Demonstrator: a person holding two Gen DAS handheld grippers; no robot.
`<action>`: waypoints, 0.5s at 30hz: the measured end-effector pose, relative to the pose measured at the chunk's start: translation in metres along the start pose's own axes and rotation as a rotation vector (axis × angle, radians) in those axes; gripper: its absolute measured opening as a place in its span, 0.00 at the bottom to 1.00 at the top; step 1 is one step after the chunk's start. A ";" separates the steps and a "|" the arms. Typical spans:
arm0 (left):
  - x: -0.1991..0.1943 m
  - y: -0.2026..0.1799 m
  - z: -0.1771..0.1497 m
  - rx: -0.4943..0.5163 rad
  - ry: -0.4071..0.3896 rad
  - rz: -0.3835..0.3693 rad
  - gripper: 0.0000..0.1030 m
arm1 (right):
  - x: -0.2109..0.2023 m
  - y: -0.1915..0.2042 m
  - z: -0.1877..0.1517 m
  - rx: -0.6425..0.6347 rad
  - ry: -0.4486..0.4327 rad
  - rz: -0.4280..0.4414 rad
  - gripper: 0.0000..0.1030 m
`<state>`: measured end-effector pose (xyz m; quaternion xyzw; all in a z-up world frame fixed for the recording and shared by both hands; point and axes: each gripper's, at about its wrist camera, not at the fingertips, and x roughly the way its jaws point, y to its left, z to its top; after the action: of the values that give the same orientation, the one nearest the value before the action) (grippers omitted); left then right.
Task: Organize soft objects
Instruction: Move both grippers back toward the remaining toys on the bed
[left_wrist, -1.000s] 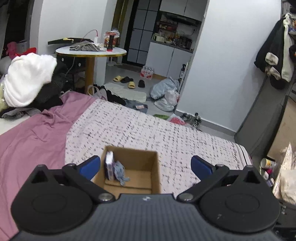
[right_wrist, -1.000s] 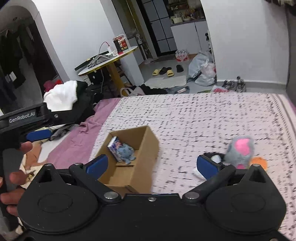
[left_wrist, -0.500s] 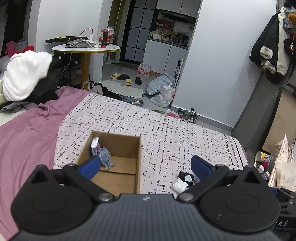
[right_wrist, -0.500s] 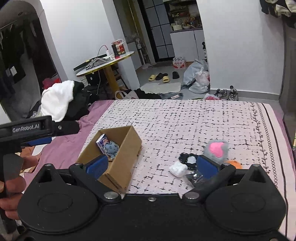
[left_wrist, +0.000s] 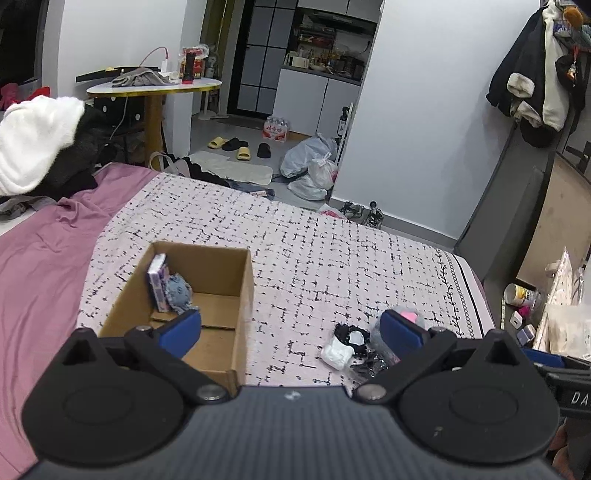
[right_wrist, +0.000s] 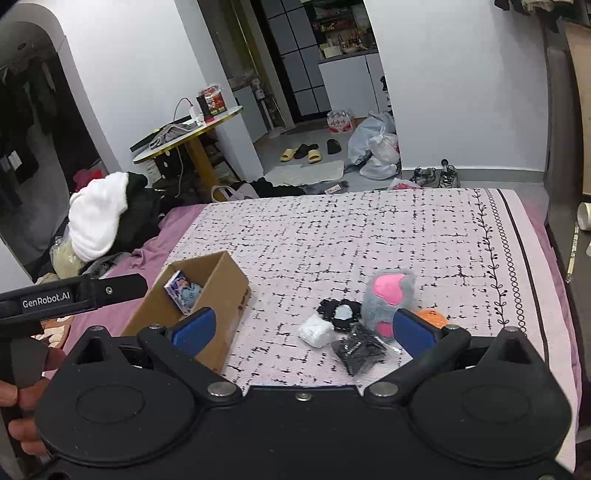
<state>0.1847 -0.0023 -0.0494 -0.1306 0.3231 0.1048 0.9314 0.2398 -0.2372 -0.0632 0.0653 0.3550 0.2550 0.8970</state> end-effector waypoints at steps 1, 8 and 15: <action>0.003 -0.002 -0.001 -0.004 0.006 -0.001 0.98 | 0.001 -0.003 0.001 0.006 0.003 0.000 1.00; 0.024 -0.016 -0.012 -0.020 0.034 -0.002 0.97 | 0.019 -0.025 0.012 0.089 0.003 0.021 1.00; 0.050 -0.026 -0.020 -0.048 0.068 -0.017 0.94 | 0.042 -0.051 0.012 0.150 -0.006 -0.019 1.00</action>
<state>0.2186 -0.0277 -0.0916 -0.1589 0.3509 0.1002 0.9174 0.2951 -0.2596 -0.0945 0.1296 0.3709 0.2192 0.8931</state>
